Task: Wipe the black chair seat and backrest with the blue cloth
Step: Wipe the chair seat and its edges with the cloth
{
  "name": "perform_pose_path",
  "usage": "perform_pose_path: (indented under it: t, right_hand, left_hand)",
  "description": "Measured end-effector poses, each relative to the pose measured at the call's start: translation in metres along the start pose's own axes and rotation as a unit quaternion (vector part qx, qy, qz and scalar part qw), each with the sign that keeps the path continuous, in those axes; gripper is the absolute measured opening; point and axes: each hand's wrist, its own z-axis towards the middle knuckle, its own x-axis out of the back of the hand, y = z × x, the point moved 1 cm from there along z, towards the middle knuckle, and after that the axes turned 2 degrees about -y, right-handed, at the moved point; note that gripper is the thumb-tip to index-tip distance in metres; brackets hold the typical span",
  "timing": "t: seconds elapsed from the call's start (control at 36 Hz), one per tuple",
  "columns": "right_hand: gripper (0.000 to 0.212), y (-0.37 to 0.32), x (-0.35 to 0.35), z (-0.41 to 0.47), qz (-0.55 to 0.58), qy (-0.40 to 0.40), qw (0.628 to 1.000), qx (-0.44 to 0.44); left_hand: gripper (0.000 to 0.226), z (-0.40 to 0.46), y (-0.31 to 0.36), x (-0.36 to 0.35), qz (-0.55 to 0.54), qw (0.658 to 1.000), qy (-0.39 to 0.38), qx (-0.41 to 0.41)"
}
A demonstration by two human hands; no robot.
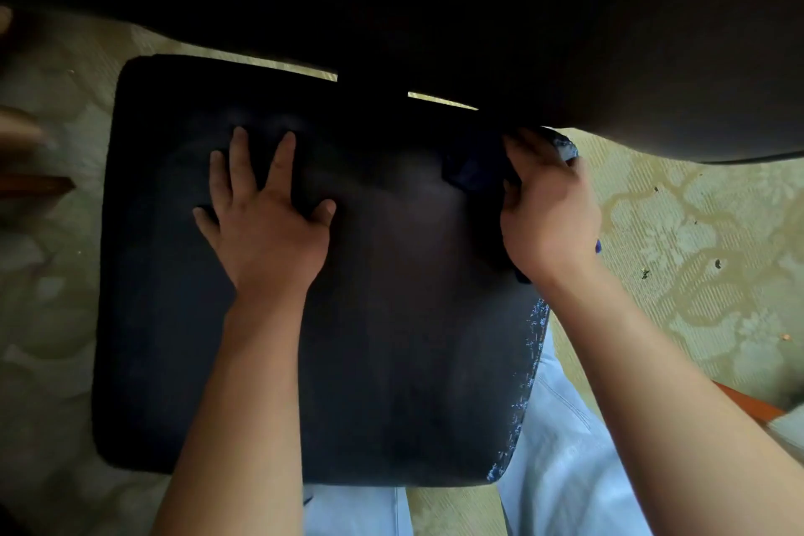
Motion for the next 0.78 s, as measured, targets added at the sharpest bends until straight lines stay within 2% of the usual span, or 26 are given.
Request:
perform_pose_path:
  t: [0.11, 0.22, 0.31, 0.39, 0.5, 0.78]
  right_hand:
    - [0.06, -0.006, 0.002, -0.008, 0.028, 0.024, 0.999, 0.018]
    - [0.059, -0.036, -0.004, -0.014, 0.088, 0.038, 0.991, 0.098]
    - [0.063, -0.055, -0.011, -0.005, 0.078, 0.027, 0.987, 0.141]
    - [0.068, -0.06, -0.019, 0.004, 0.045, 0.007, 0.99, 0.136]
    - [0.07, -0.052, -0.021, 0.01, 0.024, -0.012, 0.99, 0.138]
    - [0.068, -0.002, -0.007, 0.012, 0.002, 0.001, 0.996, 0.091]
  left_hand:
    - [0.083, -0.002, 0.005, -0.003, 0.004, 1.0, -0.015, 0.014]
    - [0.075, -0.01, 0.015, -0.007, -0.044, 0.999, 0.028, 0.002]
    - [0.071, -0.016, 0.021, -0.012, -0.053, 0.997, 0.04, -0.026]
    - [0.072, -0.02, 0.031, -0.016, -0.039, 0.997, 0.034, -0.049]
    - [0.083, -0.02, 0.044, -0.022, 0.001, 0.999, -0.024, -0.027]
    - [0.086, -0.018, 0.046, -0.02, 0.012, 1.0, -0.028, -0.001]
